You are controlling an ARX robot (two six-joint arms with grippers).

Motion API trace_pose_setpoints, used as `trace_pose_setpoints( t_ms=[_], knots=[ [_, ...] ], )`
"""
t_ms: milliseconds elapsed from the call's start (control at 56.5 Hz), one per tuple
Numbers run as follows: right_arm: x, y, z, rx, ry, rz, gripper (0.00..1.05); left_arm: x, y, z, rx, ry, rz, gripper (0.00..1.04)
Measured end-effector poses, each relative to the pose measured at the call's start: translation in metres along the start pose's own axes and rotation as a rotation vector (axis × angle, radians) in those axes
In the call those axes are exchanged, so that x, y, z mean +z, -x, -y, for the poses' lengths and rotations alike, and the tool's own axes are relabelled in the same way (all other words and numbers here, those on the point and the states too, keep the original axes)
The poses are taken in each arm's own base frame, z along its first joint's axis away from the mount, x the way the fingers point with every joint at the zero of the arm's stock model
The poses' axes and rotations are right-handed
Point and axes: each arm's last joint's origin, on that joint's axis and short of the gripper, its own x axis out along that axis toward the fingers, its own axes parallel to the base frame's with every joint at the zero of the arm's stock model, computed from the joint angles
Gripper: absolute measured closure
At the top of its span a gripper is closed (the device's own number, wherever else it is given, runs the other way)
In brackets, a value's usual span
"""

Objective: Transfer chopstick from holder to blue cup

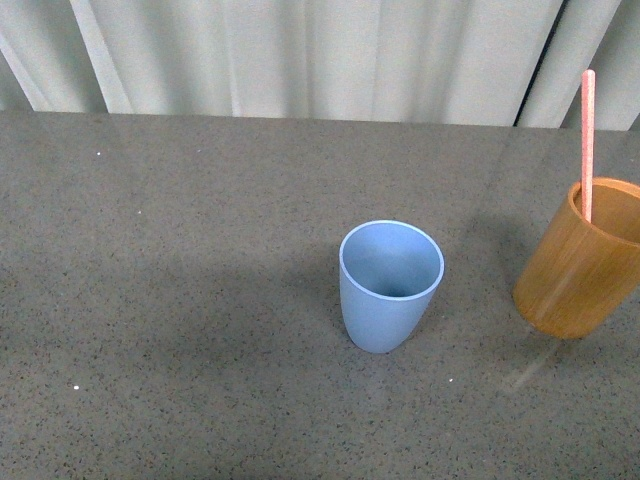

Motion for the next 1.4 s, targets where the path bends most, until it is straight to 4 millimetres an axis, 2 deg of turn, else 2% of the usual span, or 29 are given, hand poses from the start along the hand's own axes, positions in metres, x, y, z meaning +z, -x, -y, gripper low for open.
trace_pose_setpoints(
  t_ms=[106, 301, 371, 407, 495, 601, 672, 743, 902, 1397],
  knots=[
    [0.0, 0.0, 0.0, 0.0, 0.0, 0.0, 0.1, 0.0, 0.0, 0.0, 0.0, 0.001, -0.001, 1.01],
    [0.0, 0.0, 0.0, -0.003, -0.001, -0.007, 0.1, 0.0, 0.0, 0.0, 0.0, 0.0, -0.001, 0.66],
    [-0.002, -0.002, 0.001, -0.071, -0.004, -0.177, 0.1, 0.0, 0.0, 0.0, 0.0, 0.0, -0.001, 0.53],
    [-0.005, -0.007, 0.002, -0.084, 0.006, -0.286, 0.1, 0.0, 0.0, 0.0, 0.0, 0.0, -0.001, 0.48],
    [-0.013, -0.022, 0.004, -0.07, 0.027, -0.381, 0.1, 0.0, 0.0, 0.0, -0.001, 0.0, 0.0, 0.34],
    [-0.015, -0.043, 0.006, -0.033, 0.062, -0.39, 0.1, 0.0, 0.0, 0.0, 0.0, 0.0, -0.001, 0.16],
    [-0.014, -0.064, 0.006, 0.007, 0.089, -0.368, 0.1, 0.0, 0.0, 0.0, 0.0, -0.002, 0.0, 0.05],
    [-0.016, -0.087, 0.006, 0.036, 0.105, -0.358, 0.1, 0.0, 0.0, 0.0, 0.0, -0.002, 0.0, 0.07],
    [-0.024, -0.115, 0.005, 0.064, 0.106, -0.36, 0.1, 0.0, 0.0, 0.0, 0.0, -0.002, 0.0, 0.07],
    [-0.036, -0.176, -0.016, 0.167, 0.062, -0.37, 0.1, 0.0, 0.0, 0.0, 0.0, -0.002, 0.0, 0.07]
  ],
)
